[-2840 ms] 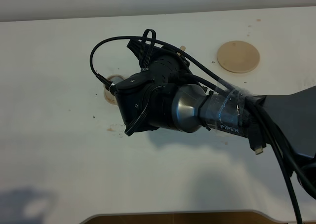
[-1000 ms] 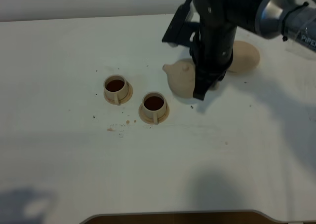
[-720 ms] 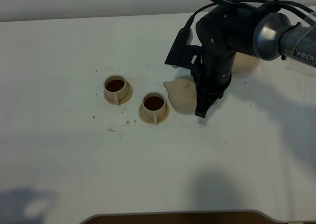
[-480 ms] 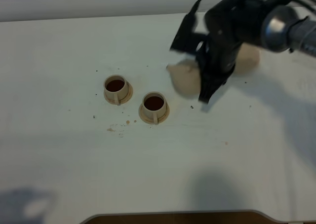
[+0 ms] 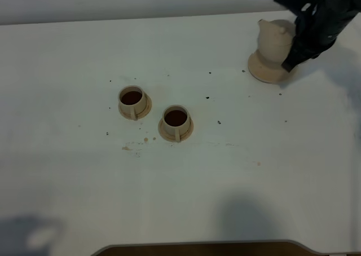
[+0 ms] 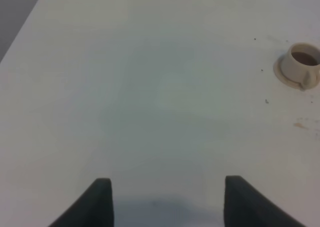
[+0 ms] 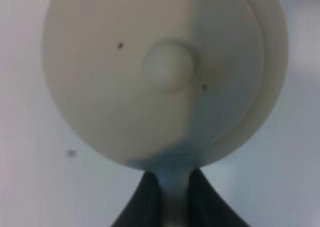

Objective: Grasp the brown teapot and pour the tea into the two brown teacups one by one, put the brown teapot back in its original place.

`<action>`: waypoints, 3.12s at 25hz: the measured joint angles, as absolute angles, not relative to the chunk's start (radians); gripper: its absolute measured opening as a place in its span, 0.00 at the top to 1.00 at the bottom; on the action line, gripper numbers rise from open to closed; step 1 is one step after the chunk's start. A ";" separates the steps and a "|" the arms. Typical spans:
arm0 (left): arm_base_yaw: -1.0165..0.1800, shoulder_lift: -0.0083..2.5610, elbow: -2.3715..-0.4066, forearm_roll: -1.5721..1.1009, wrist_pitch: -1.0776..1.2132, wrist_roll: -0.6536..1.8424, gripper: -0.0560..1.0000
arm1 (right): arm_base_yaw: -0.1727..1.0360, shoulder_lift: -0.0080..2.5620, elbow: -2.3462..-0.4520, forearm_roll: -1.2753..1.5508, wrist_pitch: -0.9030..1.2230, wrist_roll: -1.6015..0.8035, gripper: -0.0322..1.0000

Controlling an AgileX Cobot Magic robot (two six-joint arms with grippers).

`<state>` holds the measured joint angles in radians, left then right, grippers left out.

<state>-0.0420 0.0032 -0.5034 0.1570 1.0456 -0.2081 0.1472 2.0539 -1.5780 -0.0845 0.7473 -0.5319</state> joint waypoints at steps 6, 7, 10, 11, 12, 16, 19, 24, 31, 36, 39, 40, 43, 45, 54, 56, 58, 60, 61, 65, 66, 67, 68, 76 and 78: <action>-0.042 0.003 -0.503 0.157 1.046 -0.208 0.48 | 0.136 2.141 -1.678 -0.072 0.797 -0.552 0.85; -0.042 0.003 -0.503 0.157 1.046 -0.208 0.48 | 0.136 2.158 -1.698 -0.062 0.815 -0.555 0.85; -0.042 0.003 -0.503 0.157 1.046 -0.208 0.48 | 0.137 2.196 -1.730 -0.036 0.873 -0.558 0.85; -0.042 0.003 -0.503 0.157 1.046 -0.208 0.48 | 0.137 2.199 -1.731 -0.029 0.886 -0.558 0.85; -0.042 0.003 -0.503 0.157 1.046 -0.208 0.48 | 0.137 2.200 -1.731 -0.027 0.894 -0.559 0.85; -0.042 0.003 -0.503 0.157 1.046 -0.208 0.48 | 0.137 2.210 -1.739 -0.009 0.899 -0.559 0.85; -0.042 0.003 -0.503 0.157 1.046 -0.208 0.48 | 0.137 2.222 -1.739 0.000 0.890 -0.559 0.85; -0.042 0.003 -0.503 0.157 1.046 -0.208 0.48 | 0.138 2.228 -1.739 0.014 0.869 -0.559 0.85; -0.042 0.003 -0.503 0.157 1.046 -0.208 0.48 | 0.138 2.228 -1.739 0.017 0.853 -0.556 0.85; -0.042 0.003 -0.503 0.157 1.046 -0.208 0.48 | 0.138 2.228 -1.739 0.021 0.853 -0.556 0.84; -0.042 0.003 -0.503 0.157 1.046 -0.208 0.48 | 0.138 2.228 -1.739 0.023 0.854 -0.556 0.81; -0.042 0.003 -0.503 0.157 1.046 -0.208 0.48 | 0.138 2.228 -1.739 0.023 0.856 -0.556 0.79; -0.042 0.003 -0.503 0.157 1.046 -0.208 0.48 | 0.138 2.228 -1.739 0.024 0.864 -0.548 0.72; -0.042 0.003 -0.503 0.157 1.046 -0.208 0.48 | 0.138 2.228 -1.739 0.023 0.869 -0.535 0.65; -0.042 0.003 -0.503 0.157 1.046 -0.208 0.48 | 0.138 2.100 -1.739 0.000 1.167 -0.357 0.48; -0.042 0.003 -0.503 0.157 1.046 -0.208 0.48 | 0.138 2.029 -1.738 0.011 1.199 -0.332 0.48; -0.042 0.003 -0.503 0.157 1.046 -0.208 0.48 | 0.140 1.960 -1.714 0.035 1.202 -0.307 0.48; -0.042 0.003 -0.503 0.157 1.046 -0.208 0.48 | 0.143 1.875 -1.651 0.053 1.204 -0.284 0.48; -0.042 0.003 -0.503 0.157 1.046 -0.208 0.48 | 0.144 1.836 -1.615 0.061 1.206 -0.266 0.48; -0.042 0.003 -0.503 0.157 1.046 -0.208 0.48 | 0.145 1.627 -1.395 0.070 1.210 -0.211 0.48; -0.042 0.003 -0.503 0.157 1.046 -0.208 0.48 | 0.145 1.566 -1.330 0.070 1.212 -0.205 0.48; -0.042 0.003 -0.503 0.157 1.046 -0.208 0.48 | 0.145 1.502 -1.266 0.069 1.212 -0.199 0.48; -0.042 0.003 -0.503 0.157 1.046 -0.208 0.48 | 0.145 1.447 -1.201 0.068 1.214 -0.196 0.48; -0.042 0.003 -0.503 0.157 1.046 -0.208 0.48 | 0.145 0.956 -0.774 0.078 1.201 -0.185 0.48; -0.042 0.003 -0.503 0.157 1.046 -0.208 0.48 | 0.145 0.829 -0.682 0.078 1.183 -0.185 0.48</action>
